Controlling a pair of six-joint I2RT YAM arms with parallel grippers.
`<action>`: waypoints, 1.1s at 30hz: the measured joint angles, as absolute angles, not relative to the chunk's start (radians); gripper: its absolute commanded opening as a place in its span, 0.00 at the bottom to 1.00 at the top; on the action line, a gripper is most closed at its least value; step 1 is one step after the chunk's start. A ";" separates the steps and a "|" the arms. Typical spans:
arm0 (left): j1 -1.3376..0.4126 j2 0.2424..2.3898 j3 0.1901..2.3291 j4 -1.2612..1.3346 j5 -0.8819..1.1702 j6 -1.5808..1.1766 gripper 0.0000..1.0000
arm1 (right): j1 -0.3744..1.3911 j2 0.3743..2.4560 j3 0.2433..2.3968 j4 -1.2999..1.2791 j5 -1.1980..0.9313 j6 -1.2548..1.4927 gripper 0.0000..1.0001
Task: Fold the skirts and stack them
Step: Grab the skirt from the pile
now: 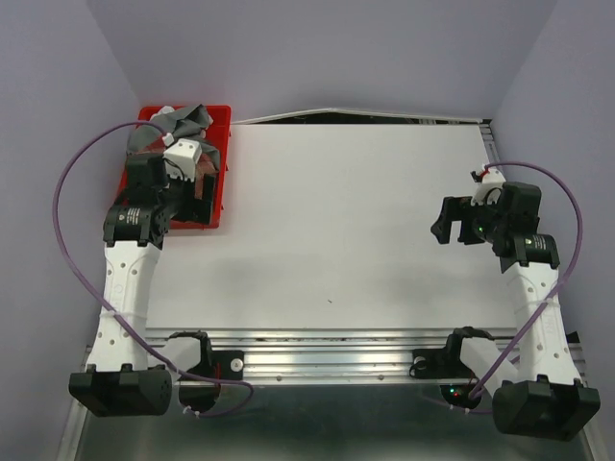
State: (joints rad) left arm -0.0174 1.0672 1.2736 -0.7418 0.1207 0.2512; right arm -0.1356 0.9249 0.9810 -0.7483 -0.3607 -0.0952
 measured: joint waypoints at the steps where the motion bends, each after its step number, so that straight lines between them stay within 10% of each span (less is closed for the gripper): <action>1: 0.009 1.084 1.285 -0.749 0.132 0.252 0.98 | -0.136 0.925 0.981 -0.748 -0.364 -0.095 1.00; 14: 0.382 1.550 1.628 -0.726 0.341 0.337 0.98 | -0.136 0.970 0.981 -0.748 -0.378 -0.105 1.00; 33: 0.426 1.939 1.786 -0.539 0.500 0.406 0.84 | -0.136 1.078 0.981 -0.748 -0.389 -0.132 1.00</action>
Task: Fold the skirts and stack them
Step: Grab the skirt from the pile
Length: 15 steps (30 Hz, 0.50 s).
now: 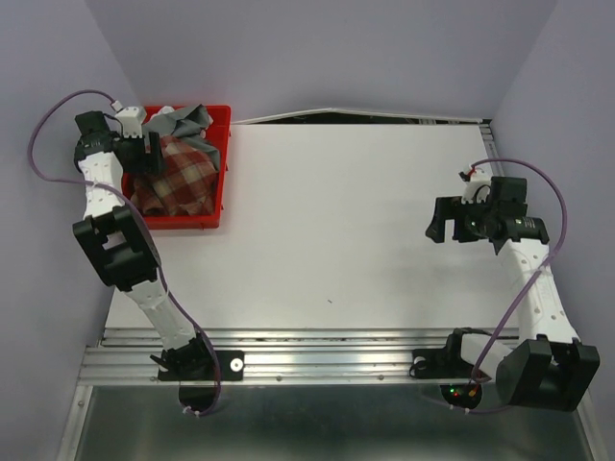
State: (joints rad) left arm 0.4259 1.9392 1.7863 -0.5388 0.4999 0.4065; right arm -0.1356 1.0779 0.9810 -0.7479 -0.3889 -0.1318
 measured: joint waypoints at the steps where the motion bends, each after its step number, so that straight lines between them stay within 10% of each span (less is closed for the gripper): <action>1: 0.426 1.951 1.786 -0.518 0.507 0.400 0.80 | -0.136 1.089 0.981 -0.748 -0.388 -0.136 1.00; 15: 0.427 2.026 1.792 -0.437 0.627 0.343 0.00 | -0.136 1.129 0.981 -0.748 -0.351 -0.163 1.00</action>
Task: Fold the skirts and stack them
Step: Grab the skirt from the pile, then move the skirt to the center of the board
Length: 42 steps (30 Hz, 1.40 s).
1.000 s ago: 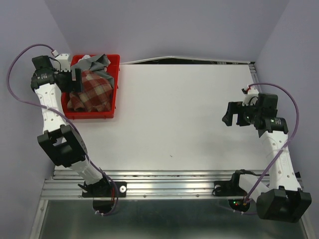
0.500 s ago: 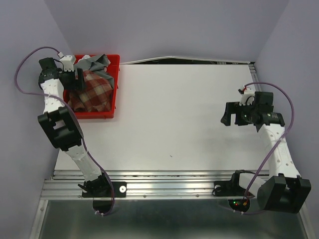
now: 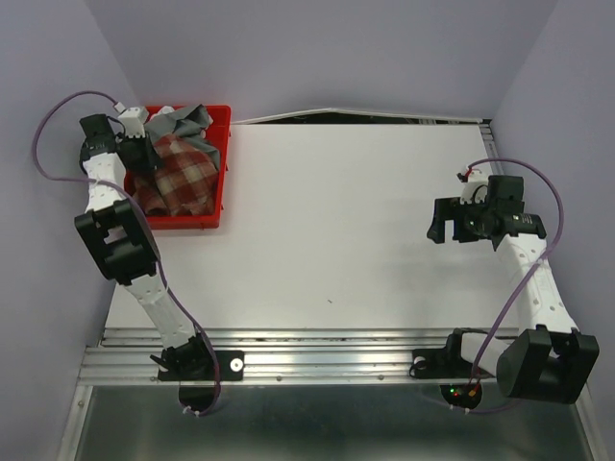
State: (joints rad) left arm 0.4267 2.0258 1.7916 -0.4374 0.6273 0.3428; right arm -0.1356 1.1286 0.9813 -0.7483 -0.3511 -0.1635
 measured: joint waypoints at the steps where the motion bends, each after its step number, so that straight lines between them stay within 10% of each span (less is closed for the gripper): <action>1: 0.426 2.014 1.792 -0.442 0.625 0.333 0.00 | -0.136 1.129 0.981 -0.748 -0.351 -0.163 1.00; 16: 0.395 1.566 1.969 -0.436 0.617 0.121 0.00 | -0.136 1.128 0.981 -0.747 -0.370 -0.163 1.00; 30: -0.275 1.452 1.714 -0.292 0.586 0.103 0.01 | -0.136 1.142 1.026 -0.750 -0.425 -0.160 1.00; 40: -0.463 1.808 1.555 -0.246 0.628 0.071 0.34 | -0.136 1.205 1.071 -0.767 -0.573 -0.175 1.00; 42: -0.457 1.912 1.614 -0.305 0.619 0.103 0.58 | -0.136 1.213 1.079 -0.780 -0.588 -0.190 1.00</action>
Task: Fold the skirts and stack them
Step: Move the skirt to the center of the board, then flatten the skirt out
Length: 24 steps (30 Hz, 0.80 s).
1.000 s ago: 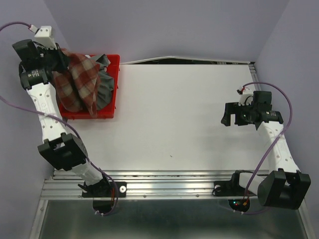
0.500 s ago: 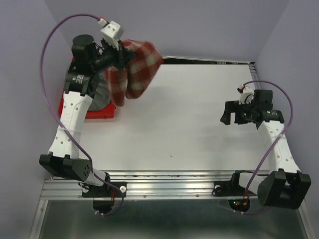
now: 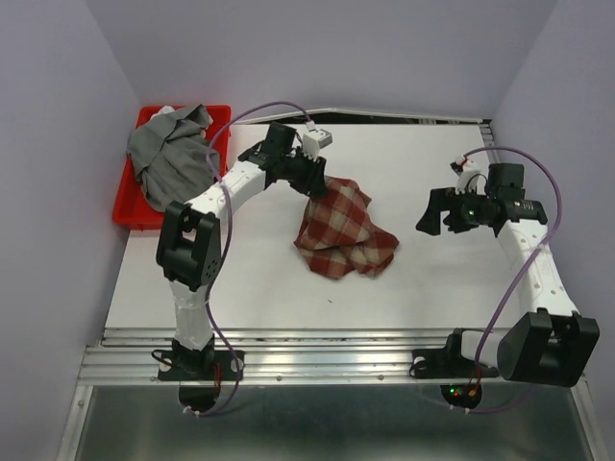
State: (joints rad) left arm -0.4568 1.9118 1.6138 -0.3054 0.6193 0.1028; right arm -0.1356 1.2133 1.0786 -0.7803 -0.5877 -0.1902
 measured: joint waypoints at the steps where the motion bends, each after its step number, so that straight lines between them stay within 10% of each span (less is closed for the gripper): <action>1: -0.451 1.946 1.630 -0.325 0.612 0.122 0.67 | -0.136 1.216 1.080 -0.783 -0.596 -0.200 1.00; 4: -0.422 1.953 1.631 -0.391 0.599 0.168 0.68 | -0.136 1.217 1.080 -0.794 -0.622 -0.233 0.99; 6: -0.408 1.930 1.630 -0.404 0.595 0.196 0.96 | -0.136 1.217 1.079 -0.796 -0.633 -0.250 0.99; 15: -0.461 1.505 1.347 -0.392 0.495 0.412 0.96 | -0.110 1.267 0.996 -0.768 -0.609 -0.285 0.95; 24: -0.646 1.560 1.151 -0.303 0.318 0.448 0.96 | -0.030 1.458 0.981 -0.638 -0.599 -0.173 0.89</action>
